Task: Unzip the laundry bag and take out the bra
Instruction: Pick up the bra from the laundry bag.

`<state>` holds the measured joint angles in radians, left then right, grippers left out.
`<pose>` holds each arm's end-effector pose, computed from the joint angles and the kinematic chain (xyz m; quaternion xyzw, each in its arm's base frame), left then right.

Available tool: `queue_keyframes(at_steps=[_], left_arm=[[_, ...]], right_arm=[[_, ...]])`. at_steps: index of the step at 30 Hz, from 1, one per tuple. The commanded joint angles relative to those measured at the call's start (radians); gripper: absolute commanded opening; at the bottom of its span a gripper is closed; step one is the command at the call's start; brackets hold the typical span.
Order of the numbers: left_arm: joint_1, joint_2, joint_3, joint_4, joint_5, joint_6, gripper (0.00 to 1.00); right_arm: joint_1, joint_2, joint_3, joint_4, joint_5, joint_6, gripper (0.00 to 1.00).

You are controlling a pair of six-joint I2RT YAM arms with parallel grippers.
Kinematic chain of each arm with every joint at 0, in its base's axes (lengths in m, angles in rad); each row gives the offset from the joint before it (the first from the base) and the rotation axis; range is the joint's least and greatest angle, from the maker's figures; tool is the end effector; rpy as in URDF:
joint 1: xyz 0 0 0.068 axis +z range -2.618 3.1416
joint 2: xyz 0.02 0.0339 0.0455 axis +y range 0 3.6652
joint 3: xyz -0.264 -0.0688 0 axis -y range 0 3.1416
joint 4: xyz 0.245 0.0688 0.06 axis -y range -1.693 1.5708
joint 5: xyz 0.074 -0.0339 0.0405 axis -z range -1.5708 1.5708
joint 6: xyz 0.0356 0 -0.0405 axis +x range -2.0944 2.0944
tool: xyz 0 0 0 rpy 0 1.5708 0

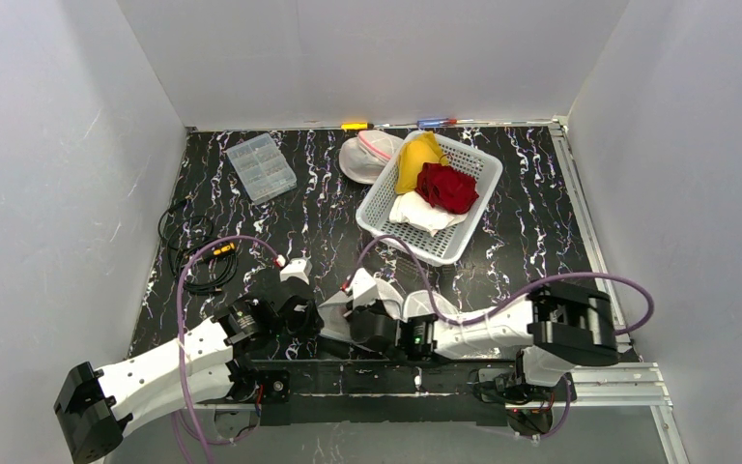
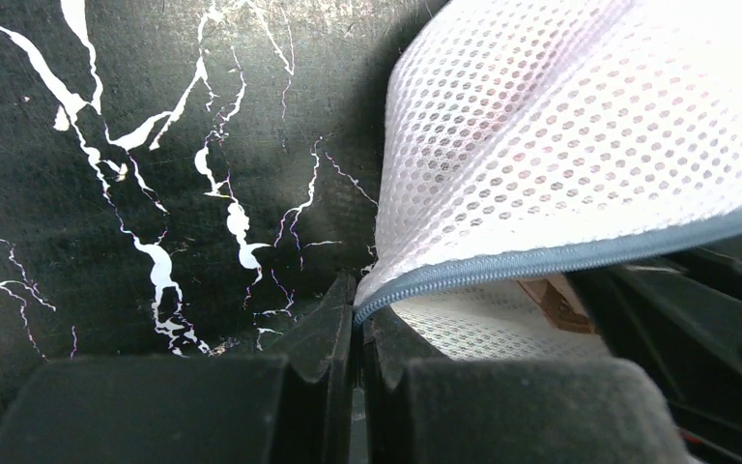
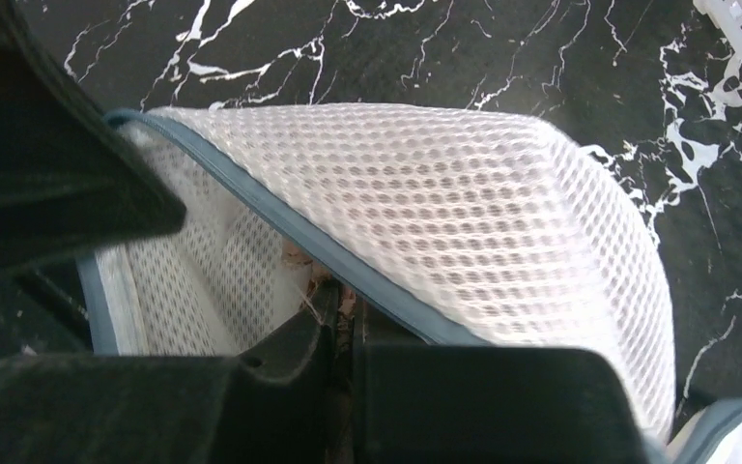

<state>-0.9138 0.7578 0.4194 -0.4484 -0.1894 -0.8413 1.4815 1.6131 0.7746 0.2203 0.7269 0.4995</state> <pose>0.1007 -0.1196 0.1931 -0.0028 0.9207 -0.2367 0.3103 0.0522 0.3182 0.1769 -0.2479 0.8094 0.1852 0.4992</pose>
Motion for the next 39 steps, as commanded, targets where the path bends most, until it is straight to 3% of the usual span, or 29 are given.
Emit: queue_keyframes(at_steps=[1, 22, 33, 39], left_arm=[[0.000, 0.004, 0.017, -0.029, -0.025, 0.005, 0.00], [0.000, 0.104, 0.097, 0.048, 0.014, 0.026, 0.00], [0.001, 0.055, 0.070, 0.042, 0.002, 0.027, 0.00], [0.000, 0.063, 0.074, 0.044, 0.018, 0.031, 0.00]], right_arm=[[0.005, -0.123, -0.084, 0.061, -0.074, -0.069, 0.01], [-0.071, -0.447, -0.235, 0.199, -0.251, 0.068, 0.01], [-0.095, -0.484, -0.305, 0.111, -0.240, 0.105, 0.01], [-0.095, -0.474, -0.247, 0.011, -0.301, 0.110, 0.43]])
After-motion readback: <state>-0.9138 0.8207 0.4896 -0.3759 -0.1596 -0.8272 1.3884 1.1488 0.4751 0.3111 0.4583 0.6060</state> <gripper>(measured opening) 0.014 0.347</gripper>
